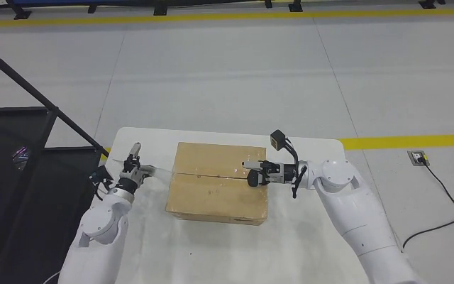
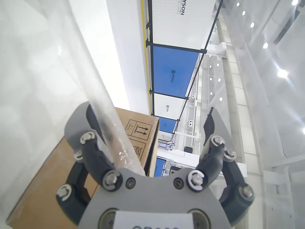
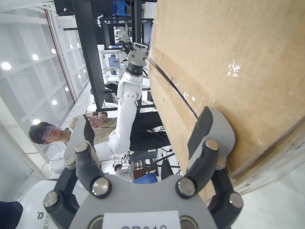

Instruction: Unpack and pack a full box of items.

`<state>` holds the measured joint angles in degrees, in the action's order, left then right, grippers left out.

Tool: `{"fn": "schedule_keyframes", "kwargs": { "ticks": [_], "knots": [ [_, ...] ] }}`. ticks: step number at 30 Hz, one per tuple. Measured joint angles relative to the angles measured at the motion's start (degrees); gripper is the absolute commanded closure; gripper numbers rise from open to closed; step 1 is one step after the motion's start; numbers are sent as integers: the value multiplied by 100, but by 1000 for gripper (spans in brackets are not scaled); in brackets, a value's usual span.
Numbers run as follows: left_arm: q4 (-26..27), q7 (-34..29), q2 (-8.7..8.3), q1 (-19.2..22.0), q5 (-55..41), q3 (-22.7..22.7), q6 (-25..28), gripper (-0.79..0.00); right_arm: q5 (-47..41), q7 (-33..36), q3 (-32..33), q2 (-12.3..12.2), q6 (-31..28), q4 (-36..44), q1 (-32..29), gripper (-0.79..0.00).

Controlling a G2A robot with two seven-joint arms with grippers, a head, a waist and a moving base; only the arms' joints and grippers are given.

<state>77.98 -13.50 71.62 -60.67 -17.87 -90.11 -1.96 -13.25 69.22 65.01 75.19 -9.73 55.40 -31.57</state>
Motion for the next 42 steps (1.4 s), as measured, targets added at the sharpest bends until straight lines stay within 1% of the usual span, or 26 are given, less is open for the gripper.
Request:
{"fn": "schedule_keyframes", "kwargs": {
  "ticks": [5,8,17,20,25,32,38,42],
  "knots": [
    [632,-24,-36,-374,41,-203,90,-785,0,0,0,0,0,0,0,-785],
    [948,-37,-55,-532,163,-268,113,-785,0,0,0,0,0,0,0,-785],
    [1754,128,-76,-837,741,-212,243,-785,0,0,0,0,0,0,0,-785],
    [1961,144,-82,-882,925,-176,243,-785,0,0,0,0,0,0,0,-785],
    [2179,123,-88,-864,1222,-61,207,-785,0,0,0,0,0,0,0,-785],
    [2444,54,-85,-850,1629,215,170,-785,-2,-19,1,0,-1,21,-17,-785],
    [2556,41,-73,-835,1850,440,135,-785,44,-357,176,-82,-87,540,-345,-785],
    [2595,118,-62,-842,2102,611,156,-785,13,-408,386,-161,-114,896,-569,-785]
  ]
}}
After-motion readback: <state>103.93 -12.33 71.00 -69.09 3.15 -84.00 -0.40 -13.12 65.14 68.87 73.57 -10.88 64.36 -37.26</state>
